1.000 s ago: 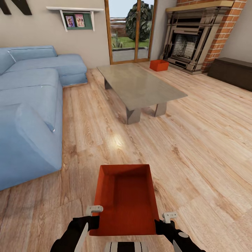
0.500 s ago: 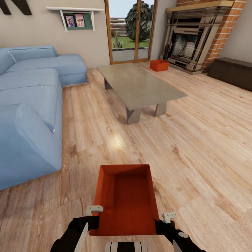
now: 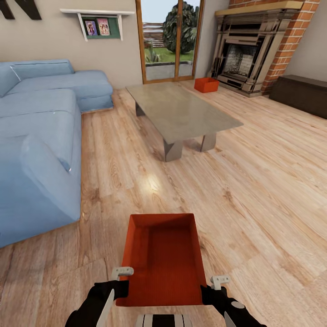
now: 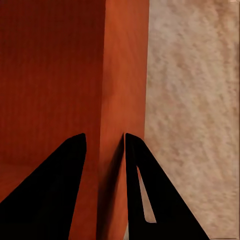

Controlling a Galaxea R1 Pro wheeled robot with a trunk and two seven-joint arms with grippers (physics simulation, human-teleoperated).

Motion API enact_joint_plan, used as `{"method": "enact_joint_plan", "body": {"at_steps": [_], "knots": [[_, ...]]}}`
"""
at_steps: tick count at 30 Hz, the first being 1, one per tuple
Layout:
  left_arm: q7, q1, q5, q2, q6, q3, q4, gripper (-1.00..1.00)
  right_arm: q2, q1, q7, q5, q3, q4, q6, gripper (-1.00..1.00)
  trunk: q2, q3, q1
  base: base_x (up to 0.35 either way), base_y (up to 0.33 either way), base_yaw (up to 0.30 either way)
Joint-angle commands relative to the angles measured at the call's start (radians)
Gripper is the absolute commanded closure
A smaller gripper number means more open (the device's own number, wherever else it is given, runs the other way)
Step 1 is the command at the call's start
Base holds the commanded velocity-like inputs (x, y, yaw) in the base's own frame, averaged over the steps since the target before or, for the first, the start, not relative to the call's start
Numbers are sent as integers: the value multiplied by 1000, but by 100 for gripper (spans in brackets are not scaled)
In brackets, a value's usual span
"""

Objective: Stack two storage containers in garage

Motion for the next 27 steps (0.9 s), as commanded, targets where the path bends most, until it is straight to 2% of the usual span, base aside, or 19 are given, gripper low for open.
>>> {"method": "enact_joint_plan", "body": {"at_steps": [1, 14, 27], "knots": [[-8, 0, 28, -1, 5, 0, 0, 100, 0, 0, 42, -14, 13, 0, -4, 100, 7, 3, -4, 0, 0, 0], [-5, -1, 28, -3, 6, 1, -2, 100, 0, 0, 42, -13, 13, 0, -3, 100, 98, 44, -54, 0, 0, 0], [-5, -2, 29, -3, 5, 1, -2, 100, 0, 0, 42, -13, 13, 0, -2, 100, 189, 104, -104, 0, 0, 45]]}}
